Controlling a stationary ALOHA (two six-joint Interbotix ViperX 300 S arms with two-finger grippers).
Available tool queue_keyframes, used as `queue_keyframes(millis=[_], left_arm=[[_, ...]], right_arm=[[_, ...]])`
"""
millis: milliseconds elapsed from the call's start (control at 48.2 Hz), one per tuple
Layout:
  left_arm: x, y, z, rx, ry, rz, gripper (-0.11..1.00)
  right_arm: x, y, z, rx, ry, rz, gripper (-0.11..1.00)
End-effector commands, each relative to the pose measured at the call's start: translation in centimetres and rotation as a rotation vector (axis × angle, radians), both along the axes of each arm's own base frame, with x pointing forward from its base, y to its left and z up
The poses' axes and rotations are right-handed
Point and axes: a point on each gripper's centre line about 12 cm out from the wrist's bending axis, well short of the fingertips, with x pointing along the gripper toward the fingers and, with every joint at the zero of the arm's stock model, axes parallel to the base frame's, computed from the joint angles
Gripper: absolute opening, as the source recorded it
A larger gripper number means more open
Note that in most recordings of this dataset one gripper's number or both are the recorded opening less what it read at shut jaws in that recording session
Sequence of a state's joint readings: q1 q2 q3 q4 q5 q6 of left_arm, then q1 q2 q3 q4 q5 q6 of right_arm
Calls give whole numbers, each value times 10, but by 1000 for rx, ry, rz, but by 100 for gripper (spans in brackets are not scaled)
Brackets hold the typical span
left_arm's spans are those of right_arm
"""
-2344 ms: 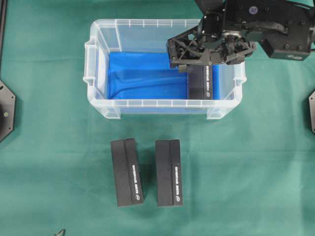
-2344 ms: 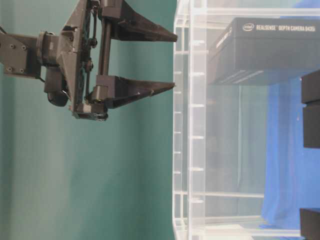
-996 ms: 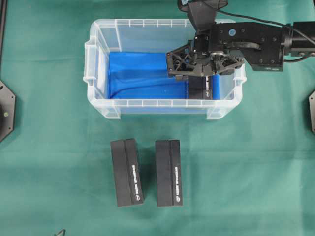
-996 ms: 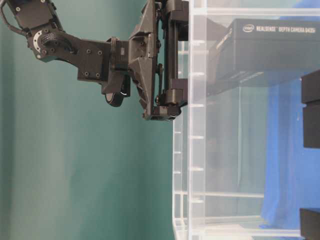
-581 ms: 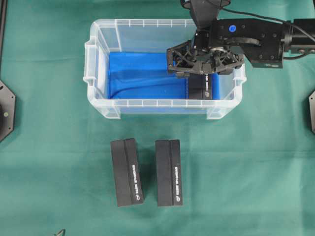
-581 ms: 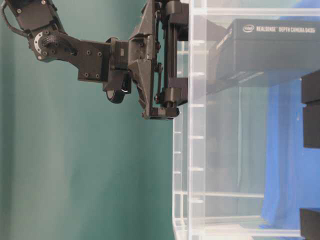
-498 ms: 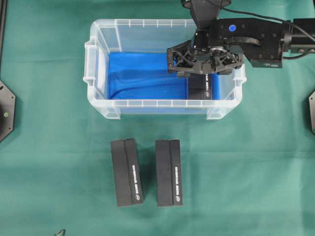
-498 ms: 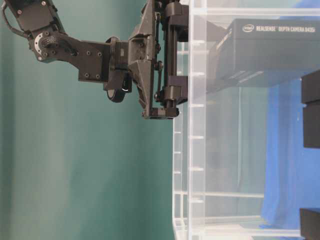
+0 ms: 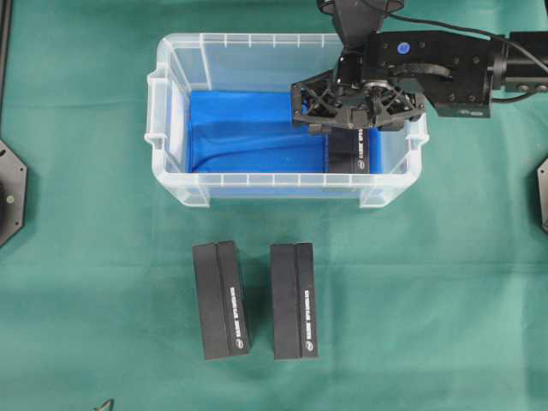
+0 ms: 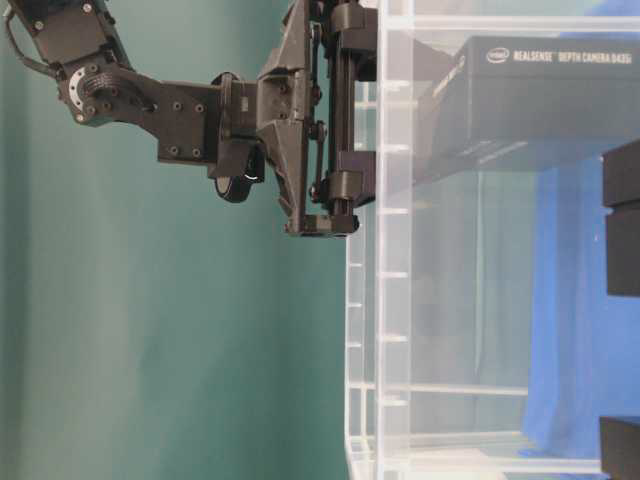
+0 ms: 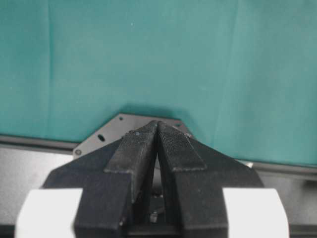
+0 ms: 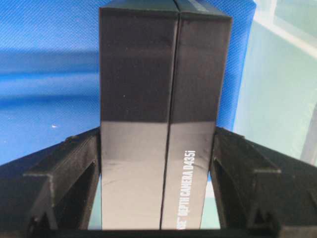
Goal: Take the box out of the case with the right arm.
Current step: 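Lower and close the right gripper on the last black box, then lift the box straight up out of the case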
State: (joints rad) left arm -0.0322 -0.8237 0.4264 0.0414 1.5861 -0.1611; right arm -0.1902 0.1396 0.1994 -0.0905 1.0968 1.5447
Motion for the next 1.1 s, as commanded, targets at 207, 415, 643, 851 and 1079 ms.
queue_keyframes(millis=[207, 415, 643, 851, 1079], left_arm=[[1, 1, 4, 3, -12, 3, 0], [1, 1, 4, 3, -12, 3, 0], [1, 0, 4, 2, -12, 1, 0], [1, 1, 4, 3, -14, 1, 0], [1, 1, 4, 3, -14, 3, 0]], right_arm=[[1, 5, 13, 23, -15, -3, 65], [0, 5, 40, 24, -19, 9, 65], [-5, 4, 79, 19, -15, 22, 65], [-13, 3, 115, 3, -16, 23, 65], [-18, 3, 146, -14, -15, 16, 65]])
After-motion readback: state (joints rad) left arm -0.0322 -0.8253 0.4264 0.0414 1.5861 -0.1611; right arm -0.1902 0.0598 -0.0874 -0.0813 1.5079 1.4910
